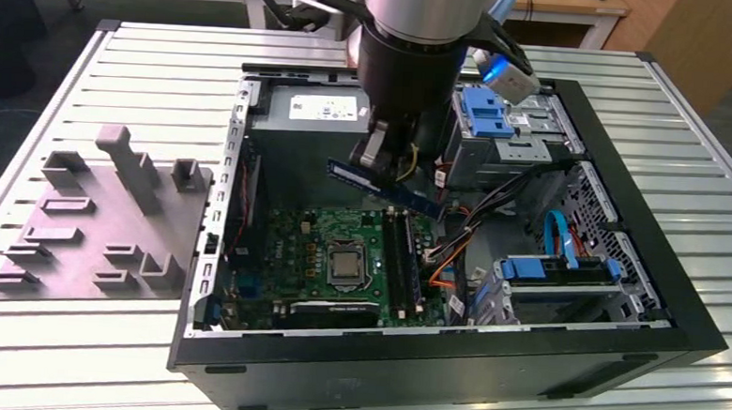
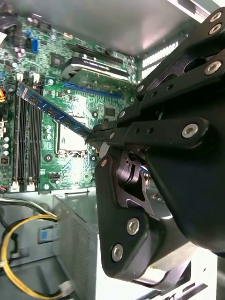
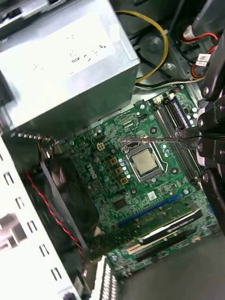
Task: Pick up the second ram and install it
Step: 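Insert the second ram into the second slot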
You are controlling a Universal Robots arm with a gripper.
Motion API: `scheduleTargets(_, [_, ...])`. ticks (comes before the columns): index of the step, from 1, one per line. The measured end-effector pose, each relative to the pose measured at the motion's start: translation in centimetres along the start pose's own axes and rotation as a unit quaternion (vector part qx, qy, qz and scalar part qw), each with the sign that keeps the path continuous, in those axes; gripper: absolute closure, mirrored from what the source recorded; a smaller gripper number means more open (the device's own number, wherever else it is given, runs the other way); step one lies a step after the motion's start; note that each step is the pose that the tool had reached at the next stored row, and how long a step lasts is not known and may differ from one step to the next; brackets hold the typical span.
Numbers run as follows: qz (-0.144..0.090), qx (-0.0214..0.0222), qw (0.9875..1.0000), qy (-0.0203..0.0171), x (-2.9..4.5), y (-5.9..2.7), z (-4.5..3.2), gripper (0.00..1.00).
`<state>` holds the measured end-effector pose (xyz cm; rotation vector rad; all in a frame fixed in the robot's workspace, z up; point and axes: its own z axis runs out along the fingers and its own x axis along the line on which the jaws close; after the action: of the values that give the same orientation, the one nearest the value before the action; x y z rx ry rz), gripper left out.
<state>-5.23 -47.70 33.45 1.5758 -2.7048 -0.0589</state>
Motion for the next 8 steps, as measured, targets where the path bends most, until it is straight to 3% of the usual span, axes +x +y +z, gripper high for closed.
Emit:
scheduleTargets(4, [0.036,0.0003,0.9994,-0.0014,0.00,0.00,0.08,0.89])
scheduleTargets(8, [0.072,0.0007,0.9974,-0.0027,0.00,0.00,0.17,0.89])
